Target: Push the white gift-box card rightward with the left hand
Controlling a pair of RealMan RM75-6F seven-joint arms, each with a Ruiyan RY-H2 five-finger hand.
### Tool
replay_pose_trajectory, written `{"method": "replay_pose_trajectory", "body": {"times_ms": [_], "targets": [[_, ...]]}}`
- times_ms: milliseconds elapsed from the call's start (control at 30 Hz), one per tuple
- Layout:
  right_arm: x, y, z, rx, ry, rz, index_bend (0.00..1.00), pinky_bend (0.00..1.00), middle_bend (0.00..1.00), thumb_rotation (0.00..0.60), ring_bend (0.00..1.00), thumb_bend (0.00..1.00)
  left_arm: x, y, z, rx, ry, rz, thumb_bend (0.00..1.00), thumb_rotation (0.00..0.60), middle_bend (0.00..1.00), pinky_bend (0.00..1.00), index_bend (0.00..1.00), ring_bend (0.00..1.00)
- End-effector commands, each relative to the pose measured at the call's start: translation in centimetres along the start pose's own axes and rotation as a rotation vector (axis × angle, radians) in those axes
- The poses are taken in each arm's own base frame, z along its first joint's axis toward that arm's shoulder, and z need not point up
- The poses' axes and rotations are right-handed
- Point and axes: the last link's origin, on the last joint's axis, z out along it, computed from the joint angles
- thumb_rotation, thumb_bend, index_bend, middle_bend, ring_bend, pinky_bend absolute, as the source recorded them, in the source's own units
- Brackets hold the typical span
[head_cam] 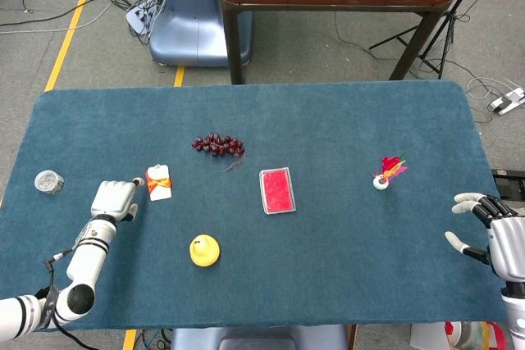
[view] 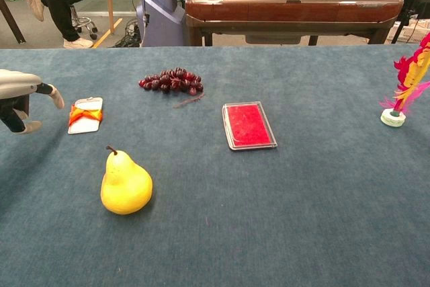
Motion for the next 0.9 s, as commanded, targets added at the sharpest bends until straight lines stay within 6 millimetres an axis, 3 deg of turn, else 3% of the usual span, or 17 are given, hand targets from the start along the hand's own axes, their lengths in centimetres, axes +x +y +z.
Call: {"method": "replay_pose_trajectory", "body": {"times_ms": [33,900], "targets": [[-0.1,0.1,0.1,-0.003,-0.008,-0.002,0.49,0.59,0.39,0.6,0.34,0.05,0.0,0.1,0.4,0.009,-0.004,0.008,0.48,0.6,1.0,1.0,0.21,0.98],[0.1,0.2,0.0,-0.011,-0.005,0.001,0.49,0.59,0.39,0.6,0.34,0.05,0.2,1.7,1.6,0.022,-0.054,0.043,0.48,0.6,1.0,1.0,0.21,0.98]]}}
